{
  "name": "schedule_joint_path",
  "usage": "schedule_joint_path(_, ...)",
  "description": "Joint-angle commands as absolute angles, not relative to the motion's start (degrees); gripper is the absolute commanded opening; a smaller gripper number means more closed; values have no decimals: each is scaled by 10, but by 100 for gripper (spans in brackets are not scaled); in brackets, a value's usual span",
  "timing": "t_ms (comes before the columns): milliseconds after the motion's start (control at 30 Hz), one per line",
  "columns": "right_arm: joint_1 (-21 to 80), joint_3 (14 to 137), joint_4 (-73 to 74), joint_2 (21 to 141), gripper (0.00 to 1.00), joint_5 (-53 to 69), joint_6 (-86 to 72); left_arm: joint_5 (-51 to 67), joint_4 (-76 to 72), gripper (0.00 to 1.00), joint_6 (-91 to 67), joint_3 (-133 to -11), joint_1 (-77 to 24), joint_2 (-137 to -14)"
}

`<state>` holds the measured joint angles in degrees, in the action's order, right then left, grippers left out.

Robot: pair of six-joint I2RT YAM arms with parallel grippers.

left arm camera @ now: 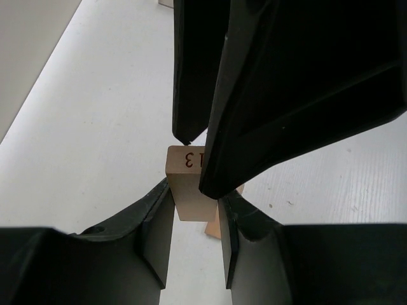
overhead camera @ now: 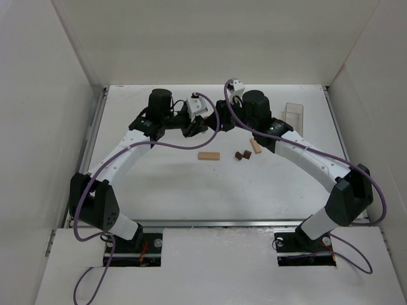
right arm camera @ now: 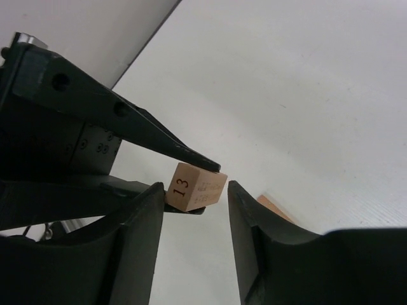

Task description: Build the wood block tower

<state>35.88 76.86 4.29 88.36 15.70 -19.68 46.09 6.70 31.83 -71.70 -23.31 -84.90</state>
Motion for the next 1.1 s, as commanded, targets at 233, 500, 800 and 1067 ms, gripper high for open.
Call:
schedule_joint_path(233, 382, 831, 53, 910, 45, 136, -175, 469, 47, 0, 315, -721, -236, -826)
schedule_joint_path(500, 382, 837, 70, 915, 15, 130, -175, 464, 47, 0, 315, -715, -236, -826)
schedule_joint_path(800, 382, 849, 99, 915, 0, 95, -175, 403, -2, 39, 255, -673, -236, -810)
schedule_joint_path(1067, 393, 860, 140, 925, 0, 2, -216, 370, 32, 100, 267, -587, -222, -733)
